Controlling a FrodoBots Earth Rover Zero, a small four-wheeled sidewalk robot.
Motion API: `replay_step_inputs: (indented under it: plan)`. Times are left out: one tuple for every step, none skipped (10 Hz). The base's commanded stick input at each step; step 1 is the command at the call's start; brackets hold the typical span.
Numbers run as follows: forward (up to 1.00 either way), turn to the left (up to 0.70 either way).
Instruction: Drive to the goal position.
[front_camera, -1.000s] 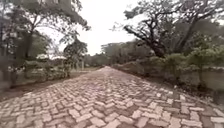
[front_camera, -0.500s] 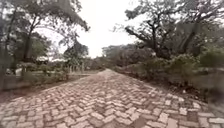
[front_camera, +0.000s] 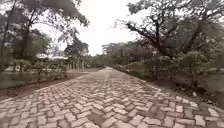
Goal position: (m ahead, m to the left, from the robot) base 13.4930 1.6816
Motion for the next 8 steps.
replay_step_inputs:
  plan:
    - [0.7,0.0]
    - [0.7,0.0]
    - [0.7,0.0]
    - [0.7,0.0]
    - [0.7,0.0]
    - [0.7,0.0]
    - [0.7,0.0]
    - [0.7,0.0]
